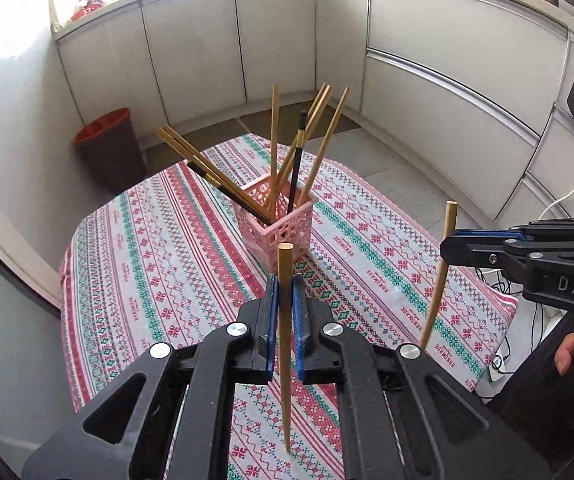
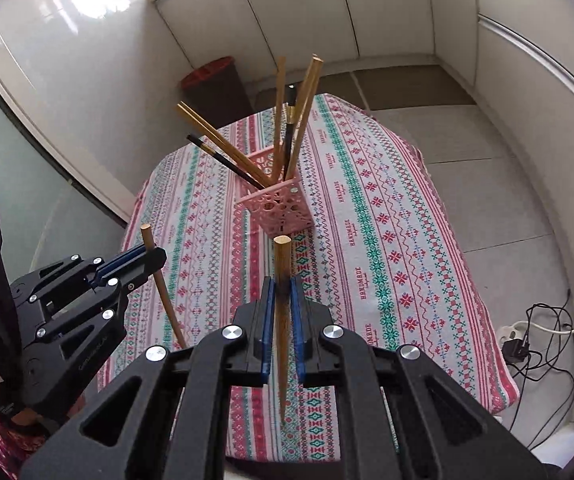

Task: Organize utensils
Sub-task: 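Lift both chopsticks over the pink basket and drop them in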

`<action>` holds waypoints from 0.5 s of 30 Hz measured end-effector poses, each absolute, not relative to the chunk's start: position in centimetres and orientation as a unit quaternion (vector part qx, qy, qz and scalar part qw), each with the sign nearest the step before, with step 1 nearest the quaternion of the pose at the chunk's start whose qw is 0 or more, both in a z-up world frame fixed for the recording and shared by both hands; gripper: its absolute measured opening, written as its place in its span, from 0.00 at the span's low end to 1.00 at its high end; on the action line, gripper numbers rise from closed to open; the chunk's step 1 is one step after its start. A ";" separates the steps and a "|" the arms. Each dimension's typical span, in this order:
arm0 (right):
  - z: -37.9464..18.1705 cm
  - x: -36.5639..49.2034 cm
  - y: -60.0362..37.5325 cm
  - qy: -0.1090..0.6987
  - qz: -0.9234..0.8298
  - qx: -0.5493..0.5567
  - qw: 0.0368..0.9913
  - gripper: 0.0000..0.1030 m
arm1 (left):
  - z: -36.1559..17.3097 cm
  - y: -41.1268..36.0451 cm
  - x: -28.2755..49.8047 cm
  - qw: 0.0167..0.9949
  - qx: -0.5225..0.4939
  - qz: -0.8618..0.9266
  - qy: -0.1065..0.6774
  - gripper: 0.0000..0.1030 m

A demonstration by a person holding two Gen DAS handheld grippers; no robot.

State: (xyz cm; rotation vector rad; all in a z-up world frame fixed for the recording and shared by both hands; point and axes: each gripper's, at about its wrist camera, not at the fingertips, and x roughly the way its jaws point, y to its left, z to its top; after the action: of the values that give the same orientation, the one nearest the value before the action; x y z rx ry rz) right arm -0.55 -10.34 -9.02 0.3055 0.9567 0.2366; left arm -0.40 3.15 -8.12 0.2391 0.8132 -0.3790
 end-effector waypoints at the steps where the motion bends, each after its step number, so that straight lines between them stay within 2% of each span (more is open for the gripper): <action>1: -8.7 -0.6 -10.2 0.455 0.115 0.145 0.871 0.08 | -7.7 3.1 -0.5 0.896 0.116 -0.179 0.388 0.06; 15: -3.5 -0.2 -11.5 0.417 0.119 0.145 0.890 0.08 | -2.8 2.9 -0.6 0.917 0.105 -0.162 0.350 0.06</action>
State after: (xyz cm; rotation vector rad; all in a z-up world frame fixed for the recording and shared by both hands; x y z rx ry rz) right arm -0.21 -11.52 -3.46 0.3008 0.8655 0.2470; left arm -0.61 2.87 -2.80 0.2159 0.7211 -0.3326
